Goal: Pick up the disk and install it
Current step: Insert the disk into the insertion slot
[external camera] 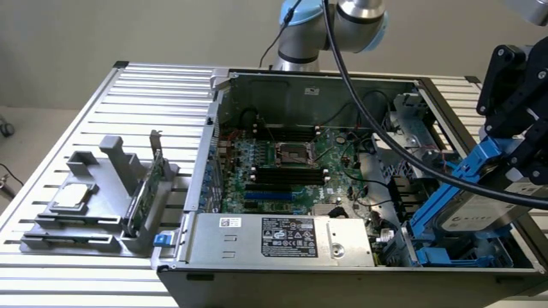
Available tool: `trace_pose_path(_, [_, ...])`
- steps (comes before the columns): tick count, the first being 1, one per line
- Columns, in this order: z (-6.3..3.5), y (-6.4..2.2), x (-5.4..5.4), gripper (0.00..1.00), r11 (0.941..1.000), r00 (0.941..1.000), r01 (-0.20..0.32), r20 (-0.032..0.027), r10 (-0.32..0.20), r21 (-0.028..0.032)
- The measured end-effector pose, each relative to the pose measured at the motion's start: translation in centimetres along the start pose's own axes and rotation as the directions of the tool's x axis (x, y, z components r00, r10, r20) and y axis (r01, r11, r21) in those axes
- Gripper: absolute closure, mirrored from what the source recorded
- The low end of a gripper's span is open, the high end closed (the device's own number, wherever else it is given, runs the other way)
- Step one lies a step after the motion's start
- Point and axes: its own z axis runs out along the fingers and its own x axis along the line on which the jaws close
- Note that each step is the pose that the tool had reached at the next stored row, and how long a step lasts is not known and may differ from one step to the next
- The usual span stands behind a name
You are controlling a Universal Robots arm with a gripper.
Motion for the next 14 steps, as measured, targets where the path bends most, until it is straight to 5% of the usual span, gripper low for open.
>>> trace_pose_path(14, [0.33, -0.14, 0.11, 0.67, 1.0000, 1.0000, -0.002, 0.0001, 0.002, 0.0001])
